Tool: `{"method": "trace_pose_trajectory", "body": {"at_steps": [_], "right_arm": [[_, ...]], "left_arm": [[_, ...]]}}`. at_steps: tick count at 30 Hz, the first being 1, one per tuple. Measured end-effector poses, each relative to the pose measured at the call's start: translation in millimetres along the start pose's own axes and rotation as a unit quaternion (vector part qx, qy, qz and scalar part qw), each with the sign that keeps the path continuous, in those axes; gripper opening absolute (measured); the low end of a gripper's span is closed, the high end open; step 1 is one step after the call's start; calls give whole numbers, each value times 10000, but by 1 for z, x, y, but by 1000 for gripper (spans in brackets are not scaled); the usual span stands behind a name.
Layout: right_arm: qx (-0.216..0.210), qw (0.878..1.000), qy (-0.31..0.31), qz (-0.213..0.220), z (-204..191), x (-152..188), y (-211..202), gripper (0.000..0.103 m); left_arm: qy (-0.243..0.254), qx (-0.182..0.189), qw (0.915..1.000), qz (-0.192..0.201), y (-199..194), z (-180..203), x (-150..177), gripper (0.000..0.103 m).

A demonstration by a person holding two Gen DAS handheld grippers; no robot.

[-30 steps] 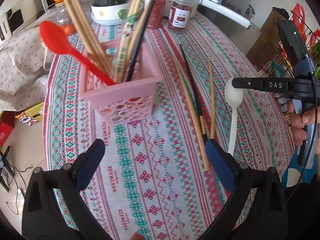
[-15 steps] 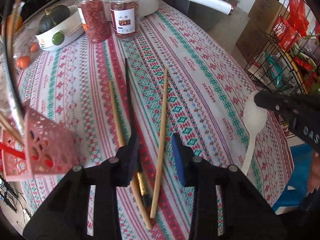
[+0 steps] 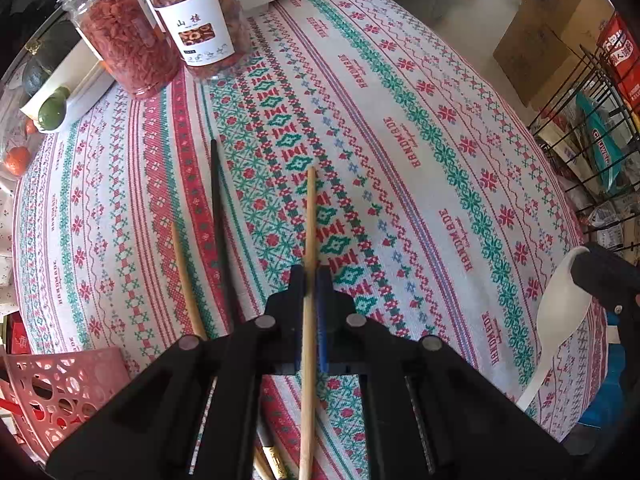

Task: Organize utensils
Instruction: 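Grasp a wooden chopstick with the left tool while the right tool lifts the white spoon, then carry the chopstick with the left tool into the holder while the right tool carries the white spoon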

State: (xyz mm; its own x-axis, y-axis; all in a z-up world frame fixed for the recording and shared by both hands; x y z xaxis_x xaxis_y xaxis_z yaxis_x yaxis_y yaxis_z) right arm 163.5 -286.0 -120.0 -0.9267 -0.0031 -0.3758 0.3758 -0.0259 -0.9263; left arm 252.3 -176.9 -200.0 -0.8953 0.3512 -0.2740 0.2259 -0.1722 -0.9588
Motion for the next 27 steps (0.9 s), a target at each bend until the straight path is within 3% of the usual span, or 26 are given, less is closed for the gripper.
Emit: {"method": "trace_pose_trajectory", "body": {"at_steps": [6, 14, 20, 27], "right_arm": [[50, 9999, 101, 25, 2, 2, -1, 1], [74, 9987, 159, 475, -15, -3, -32, 1], [45, 9955, 103, 946, -43, -7, -66, 2], [54, 9884, -18, 1520, -83, -17, -100, 2]], "left_arm": [[147, -16, 9989, 452, -28, 4, 15, 7], [147, 338, 9859, 1630, -117, -17, 62, 7], [-36, 379, 9652, 2587, -183, -52, 89, 7], [-194, 460, 9293, 3658, -263, -76, 112, 7]]}}
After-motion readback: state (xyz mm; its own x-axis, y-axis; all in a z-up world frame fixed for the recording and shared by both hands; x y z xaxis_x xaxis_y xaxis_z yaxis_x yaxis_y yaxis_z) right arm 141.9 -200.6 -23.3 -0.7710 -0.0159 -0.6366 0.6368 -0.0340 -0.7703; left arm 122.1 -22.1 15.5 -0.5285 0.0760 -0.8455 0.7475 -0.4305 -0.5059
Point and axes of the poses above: each gripper's, at about its wrist camera, not at the fingertips, and y roughly the way its jaws point, z to its right, x to its underside, the point moved 7 cm from there along y, roughly the way its jaws point, and after that the axes turned 7 degrees about x, right-handed, at the moved point
